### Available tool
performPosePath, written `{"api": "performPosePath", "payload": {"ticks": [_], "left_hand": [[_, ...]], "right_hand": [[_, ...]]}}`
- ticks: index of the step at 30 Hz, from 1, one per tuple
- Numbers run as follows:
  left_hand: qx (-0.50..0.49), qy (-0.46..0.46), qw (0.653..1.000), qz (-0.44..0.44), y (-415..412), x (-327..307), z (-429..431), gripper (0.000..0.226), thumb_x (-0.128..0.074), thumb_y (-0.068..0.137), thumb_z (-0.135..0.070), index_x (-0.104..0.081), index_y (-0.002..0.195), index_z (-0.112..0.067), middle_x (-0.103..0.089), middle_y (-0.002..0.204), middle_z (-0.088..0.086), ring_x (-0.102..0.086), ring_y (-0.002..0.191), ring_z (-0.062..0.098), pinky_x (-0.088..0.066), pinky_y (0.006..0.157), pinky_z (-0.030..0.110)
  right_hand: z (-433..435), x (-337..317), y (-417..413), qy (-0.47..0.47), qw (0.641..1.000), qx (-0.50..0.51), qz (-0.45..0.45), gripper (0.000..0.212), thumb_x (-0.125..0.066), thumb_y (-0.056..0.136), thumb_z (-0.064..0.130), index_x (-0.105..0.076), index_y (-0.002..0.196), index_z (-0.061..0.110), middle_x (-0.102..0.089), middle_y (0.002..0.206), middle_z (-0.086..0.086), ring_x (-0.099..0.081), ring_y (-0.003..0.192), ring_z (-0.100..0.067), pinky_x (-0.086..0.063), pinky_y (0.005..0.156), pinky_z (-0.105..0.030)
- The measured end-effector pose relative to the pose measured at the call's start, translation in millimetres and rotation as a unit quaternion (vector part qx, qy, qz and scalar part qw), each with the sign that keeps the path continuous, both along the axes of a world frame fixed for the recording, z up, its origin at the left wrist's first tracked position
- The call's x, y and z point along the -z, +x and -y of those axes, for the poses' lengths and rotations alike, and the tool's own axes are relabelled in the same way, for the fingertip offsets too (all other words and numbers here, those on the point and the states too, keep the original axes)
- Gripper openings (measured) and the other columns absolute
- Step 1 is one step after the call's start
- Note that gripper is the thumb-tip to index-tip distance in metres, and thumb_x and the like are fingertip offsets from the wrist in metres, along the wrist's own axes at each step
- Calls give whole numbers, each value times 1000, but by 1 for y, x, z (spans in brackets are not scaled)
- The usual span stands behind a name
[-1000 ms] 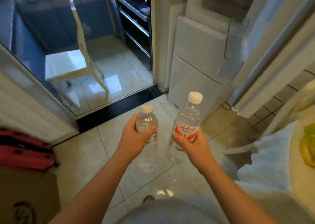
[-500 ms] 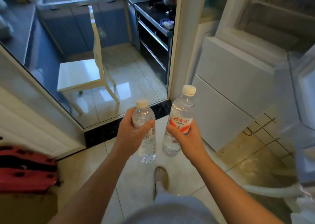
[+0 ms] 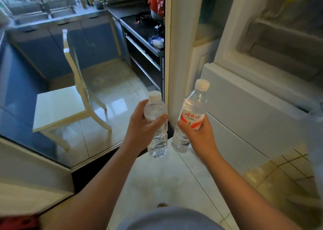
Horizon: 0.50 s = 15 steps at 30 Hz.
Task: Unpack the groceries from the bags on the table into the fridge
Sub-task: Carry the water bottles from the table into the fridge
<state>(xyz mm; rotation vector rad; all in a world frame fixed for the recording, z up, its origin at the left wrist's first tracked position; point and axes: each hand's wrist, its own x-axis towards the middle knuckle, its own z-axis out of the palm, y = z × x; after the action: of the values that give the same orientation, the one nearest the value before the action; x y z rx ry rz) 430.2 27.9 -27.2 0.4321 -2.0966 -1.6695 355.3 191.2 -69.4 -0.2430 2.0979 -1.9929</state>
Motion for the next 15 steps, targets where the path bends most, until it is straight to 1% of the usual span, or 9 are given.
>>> {"api": "performPosePath", "payload": {"ticks": [2, 4, 5, 7, 9, 11, 13, 15], "left_hand": [[24, -9, 1000, 1, -34, -1, 0, 39, -77, 85, -15, -58, 120, -19, -68, 105, 2, -69, 94, 12, -58, 77, 27], [50, -17, 999, -5, -69, -3, -4, 40, -78, 84, -20, -58, 119, -21, -67, 104, 0, -68, 96, 14, -58, 82, 32], [66, -16, 998, -12, -87, -5, -8, 41, -78, 83, -21, -59, 120, -21, -67, 104, -1, -68, 97, 14, -58, 82, 32], [105, -13, 994, -28, -123, -11, -20, 43, -77, 84, -16, -58, 122, -20, -68, 104, -4, -69, 98, 12, -58, 80, 26], [143, -11, 989, -47, -160, -16, -32, 44, -77, 85, -15, -57, 123, -19, -70, 101, -8, -70, 96, 9, -57, 77, 22], [180, -14, 981, -65, -194, -23, -46, 46, -79, 83, -25, -57, 123, -20, -71, 102, -6, -71, 95, 12, -59, 77, 26], [212, -17, 974, -76, -227, -30, -62, 49, -77, 80, -36, -56, 123, -27, -70, 104, -6, -70, 96, 10, -58, 76, 22], [239, -6, 966, -97, -258, -39, -80, 49, -76, 77, -40, -56, 120, -29, -69, 101, -9, -69, 93, 8, -55, 74, 17]], "right_hand": [[-5, -4, -25, 1, 1000, 25, -3, 49, -83, 77, 24, -57, 118, 23, -71, 102, 7, -70, 90, -3, -55, 76, -24], [-14, -9, -49, 6, 999, 52, -9, 53, -84, 73, 33, -58, 117, 25, -72, 101, 7, -70, 91, -6, -59, 79, -34], [-19, -12, -60, 7, 998, 68, -13, 57, -83, 68, 41, -58, 118, 26, -72, 101, 6, -71, 92, -8, -60, 79, -39], [-31, -20, -82, 6, 995, 101, -26, 65, -79, 63, 50, -57, 119, 25, -72, 102, 7, -71, 93, -10, -61, 79, -43], [-44, -28, -101, 5, 990, 136, -40, 67, -78, 63, 53, -57, 120, 25, -72, 104, 7, -71, 95, -10, -61, 80, -43], [-59, -37, -120, 6, 984, 169, -58, 68, -77, 64, 54, -57, 121, 23, -71, 105, 5, -70, 95, -10, -60, 81, -42], [-73, -46, -139, 7, 977, 199, -79, 68, -77, 66, 52, -57, 123, 22, -71, 107, 5, -69, 97, -8, -60, 81, -34], [-86, -55, -160, 2, 968, 233, -96, 65, -83, 70, 46, -56, 125, 21, -70, 108, 6, -69, 98, -6, -58, 79, -24]]}}
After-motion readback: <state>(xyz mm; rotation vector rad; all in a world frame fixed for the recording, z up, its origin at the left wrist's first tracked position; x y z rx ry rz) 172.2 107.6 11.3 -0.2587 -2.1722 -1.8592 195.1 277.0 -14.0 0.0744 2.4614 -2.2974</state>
